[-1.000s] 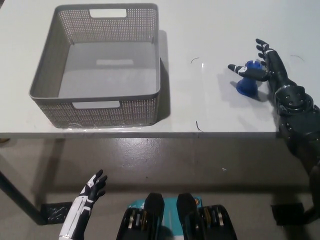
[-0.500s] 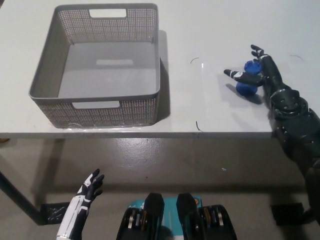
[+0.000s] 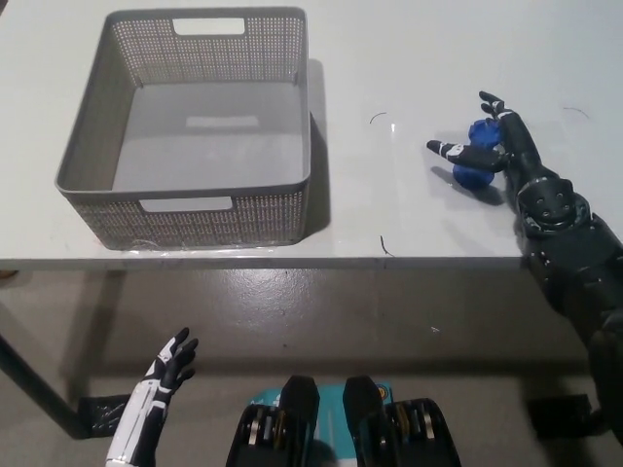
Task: Use the right hand to pick up a chess pieces and put it into a container on the left hand side
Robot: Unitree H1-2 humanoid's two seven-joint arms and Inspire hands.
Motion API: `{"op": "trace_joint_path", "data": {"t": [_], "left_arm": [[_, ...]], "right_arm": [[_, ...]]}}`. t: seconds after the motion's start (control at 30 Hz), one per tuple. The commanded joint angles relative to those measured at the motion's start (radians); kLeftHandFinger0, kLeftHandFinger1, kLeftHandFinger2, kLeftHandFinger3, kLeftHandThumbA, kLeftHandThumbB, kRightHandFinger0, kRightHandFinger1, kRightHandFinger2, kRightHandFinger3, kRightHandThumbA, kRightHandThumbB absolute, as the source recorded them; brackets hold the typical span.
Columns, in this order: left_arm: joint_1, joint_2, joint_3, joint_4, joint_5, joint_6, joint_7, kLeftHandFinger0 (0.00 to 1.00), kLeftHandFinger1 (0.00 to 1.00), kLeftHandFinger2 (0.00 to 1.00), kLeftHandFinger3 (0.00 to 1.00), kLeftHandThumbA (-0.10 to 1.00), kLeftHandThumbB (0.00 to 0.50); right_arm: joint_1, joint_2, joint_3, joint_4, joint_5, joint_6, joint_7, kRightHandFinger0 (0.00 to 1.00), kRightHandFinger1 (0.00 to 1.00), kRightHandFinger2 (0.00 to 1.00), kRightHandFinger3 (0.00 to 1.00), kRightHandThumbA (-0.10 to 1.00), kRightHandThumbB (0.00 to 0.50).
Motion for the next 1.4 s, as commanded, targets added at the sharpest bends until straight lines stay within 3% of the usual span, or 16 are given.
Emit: {"op": "trace_joint_path", "data": {"t": [0.0, 0.07, 0.1, 0.13, 0.17, 0.2, 0.27, 0.3, 0.37, 0.43, 0.57, 0.63, 0.8, 0.97, 1.07, 1.37], "left_arm": [[0.000, 0.003, 0.011, -0.024, -0.018, -0.048, 0.007, 1.00, 1.00, 1.00, 1.00, 1.00, 0.128], [-0.002, 0.002, 0.014, -0.024, -0.022, -0.044, 0.005, 1.00, 1.00, 1.00, 1.00, 1.00, 0.129], [-0.002, 0.001, 0.015, -0.024, -0.020, -0.044, 0.006, 1.00, 1.00, 1.00, 1.00, 1.00, 0.129], [-0.003, -0.001, 0.017, -0.023, -0.021, -0.046, 0.007, 1.00, 1.00, 1.00, 1.00, 1.00, 0.128], [-0.003, -0.002, 0.018, -0.027, -0.025, -0.043, 0.006, 1.00, 1.00, 1.00, 1.00, 1.00, 0.132], [-0.003, -0.002, 0.020, -0.029, -0.029, -0.042, 0.004, 1.00, 1.00, 1.00, 1.00, 1.00, 0.132], [-0.003, 0.002, 0.020, -0.028, -0.026, -0.044, 0.002, 1.00, 1.00, 1.00, 1.00, 1.00, 0.135], [-0.003, 0.001, 0.023, -0.029, -0.028, -0.044, 0.004, 1.00, 1.00, 1.00, 1.00, 1.00, 0.135], [-0.004, -0.001, 0.025, -0.035, -0.023, -0.041, 0.009, 1.00, 1.00, 1.00, 1.00, 1.00, 0.130], [-0.008, 0.002, 0.027, -0.031, -0.026, -0.048, 0.007, 1.00, 1.00, 1.00, 1.00, 1.00, 0.131], [-0.015, 0.008, 0.027, -0.023, -0.026, -0.055, 0.004, 1.00, 1.00, 1.00, 1.00, 1.00, 0.133], [-0.016, 0.008, 0.029, -0.032, -0.027, -0.046, 0.004, 1.00, 1.00, 1.00, 1.00, 1.00, 0.117], [-0.019, 0.012, 0.033, -0.033, -0.028, -0.041, 0.003, 1.00, 1.00, 1.00, 1.00, 1.00, 0.139], [-0.014, 0.011, 0.034, -0.040, -0.034, -0.031, 0.000, 1.00, 1.00, 1.00, 1.00, 1.00, 0.150], [-0.010, 0.014, 0.034, -0.035, -0.028, -0.042, 0.002, 1.00, 1.00, 1.00, 1.00, 1.00, 0.137], [-0.010, 0.013, 0.032, -0.029, -0.038, -0.049, -0.004, 1.00, 1.00, 1.00, 1.00, 1.00, 0.111]], "right_arm": [[-0.011, 0.020, -0.015, 0.010, 0.027, 0.004, -0.008, 1.00, 1.00, 1.00, 1.00, 0.82, 0.384], [-0.014, 0.024, -0.022, 0.012, 0.028, 0.017, -0.059, 1.00, 1.00, 1.00, 1.00, 0.64, 0.305], [-0.015, 0.026, -0.024, 0.012, 0.029, 0.020, -0.068, 1.00, 1.00, 1.00, 1.00, 0.63, 0.304], [-0.018, 0.032, -0.049, 0.013, 0.050, 0.034, -0.110, 0.84, 0.88, 0.97, 1.00, 0.48, 0.264], [-0.022, 0.034, -0.066, 0.016, 0.062, 0.047, -0.144, 0.47, 0.59, 0.76, 0.95, 0.25, 0.254], [-0.023, 0.036, -0.083, 0.017, 0.074, 0.050, -0.161, 0.47, 0.69, 0.85, 0.91, 0.17, 0.248], [-0.015, 0.034, -0.095, 0.021, 0.073, 0.030, -0.210, 0.35, 0.64, 0.78, 0.58, -0.09, 0.232], [-0.012, 0.036, -0.100, 0.021, 0.072, 0.021, -0.237, 0.30, 0.50, 0.66, 0.41, -0.10, 0.205], [-0.008, 0.034, -0.110, 0.021, 0.075, 0.001, -0.241, 0.12, 0.32, 0.62, 0.43, -0.10, 0.198], [-0.008, 0.033, -0.111, 0.021, 0.072, -0.004, -0.251, 0.00, 0.25, 0.63, 0.53, -0.10, 0.187], [-0.018, 0.033, -0.138, 0.018, 0.100, -0.009, -0.253, 0.00, 0.18, 0.60, 0.58, -0.10, 0.199], [-0.025, 0.036, -0.159, 0.017, 0.118, -0.024, -0.252, 0.00, 0.21, 0.68, 0.62, -0.10, 0.187], [-0.039, 0.047, -0.181, 0.006, 0.130, -0.066, -0.262, 0.00, 0.21, 0.63, 0.59, -0.10, 0.183], [-0.071, 0.058, -0.164, -0.012, 0.115, -0.100, -0.276, 0.00, 0.25, 0.65, 0.65, -0.10, 0.161], [-0.107, 0.069, -0.153, -0.034, 0.107, -0.101, -0.285, 0.00, 0.27, 0.69, 0.73, -0.10, 0.142], [-0.222, 0.109, -0.088, -0.152, 0.056, -0.162, -0.312, 0.00, 0.29, 0.74, 0.77, -0.10, 0.143]]}}
